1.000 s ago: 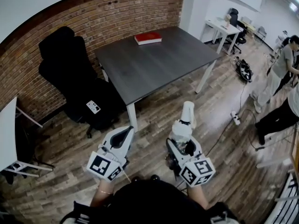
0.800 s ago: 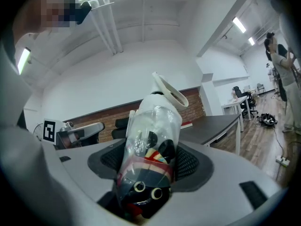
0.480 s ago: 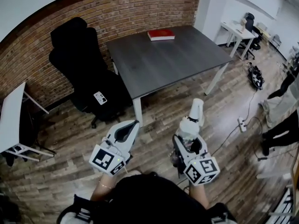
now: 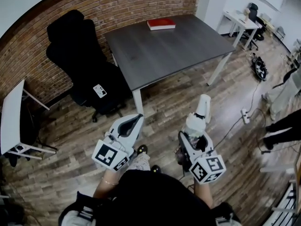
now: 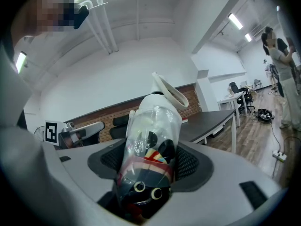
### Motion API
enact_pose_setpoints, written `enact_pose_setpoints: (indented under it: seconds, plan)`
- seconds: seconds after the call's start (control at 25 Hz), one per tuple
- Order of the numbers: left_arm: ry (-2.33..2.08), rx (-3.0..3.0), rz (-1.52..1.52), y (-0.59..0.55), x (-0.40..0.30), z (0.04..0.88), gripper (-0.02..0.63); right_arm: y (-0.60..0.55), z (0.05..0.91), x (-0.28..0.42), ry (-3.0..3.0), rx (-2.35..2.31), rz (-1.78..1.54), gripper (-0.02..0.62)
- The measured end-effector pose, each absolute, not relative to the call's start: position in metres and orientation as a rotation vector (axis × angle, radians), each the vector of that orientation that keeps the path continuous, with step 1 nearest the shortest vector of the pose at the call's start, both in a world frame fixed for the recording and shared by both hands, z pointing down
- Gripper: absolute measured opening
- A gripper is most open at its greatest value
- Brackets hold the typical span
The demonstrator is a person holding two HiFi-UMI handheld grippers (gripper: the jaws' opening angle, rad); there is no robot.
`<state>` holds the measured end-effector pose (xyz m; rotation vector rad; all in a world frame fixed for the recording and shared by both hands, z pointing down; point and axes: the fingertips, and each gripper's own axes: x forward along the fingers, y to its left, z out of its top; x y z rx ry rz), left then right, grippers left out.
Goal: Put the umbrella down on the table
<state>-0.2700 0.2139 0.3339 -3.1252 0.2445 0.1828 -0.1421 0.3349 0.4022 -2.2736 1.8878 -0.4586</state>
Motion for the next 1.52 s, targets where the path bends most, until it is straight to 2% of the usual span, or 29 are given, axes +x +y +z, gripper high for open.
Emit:
enact_pose_setpoints:
  seconds: [0.8, 1.52]
  plan:
    - [0.083, -3.139, 0.231, 0.085, -0.162, 0.339, -0.003, 0.229, 0.39, -0.049, 1.755, -2.364, -0.422, 0.287]
    - [-0.09, -3.163, 0.227, 0.013, -0.088, 0.352, -0.003, 0.184, 0.392, 0.012, 1.548, -2.455, -0.436, 0.287]
